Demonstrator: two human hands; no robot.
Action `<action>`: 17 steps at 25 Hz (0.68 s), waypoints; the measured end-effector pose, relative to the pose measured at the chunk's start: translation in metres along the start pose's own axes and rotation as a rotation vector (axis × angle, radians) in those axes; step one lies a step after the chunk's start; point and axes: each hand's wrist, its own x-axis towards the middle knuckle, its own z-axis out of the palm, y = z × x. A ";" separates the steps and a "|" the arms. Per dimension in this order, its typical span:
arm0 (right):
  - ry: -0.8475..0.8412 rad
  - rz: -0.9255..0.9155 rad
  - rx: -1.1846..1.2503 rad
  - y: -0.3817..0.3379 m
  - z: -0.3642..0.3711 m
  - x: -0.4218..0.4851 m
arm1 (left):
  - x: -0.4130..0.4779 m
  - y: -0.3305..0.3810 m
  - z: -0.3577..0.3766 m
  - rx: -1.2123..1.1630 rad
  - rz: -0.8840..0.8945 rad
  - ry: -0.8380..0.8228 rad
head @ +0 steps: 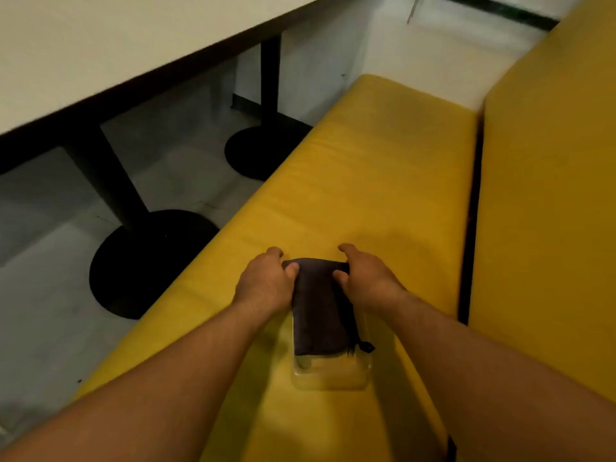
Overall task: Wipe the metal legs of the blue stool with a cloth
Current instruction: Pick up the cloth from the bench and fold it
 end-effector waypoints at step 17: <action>0.190 0.066 0.158 -0.012 0.002 -0.070 | -0.044 0.023 -0.013 0.094 0.192 -0.080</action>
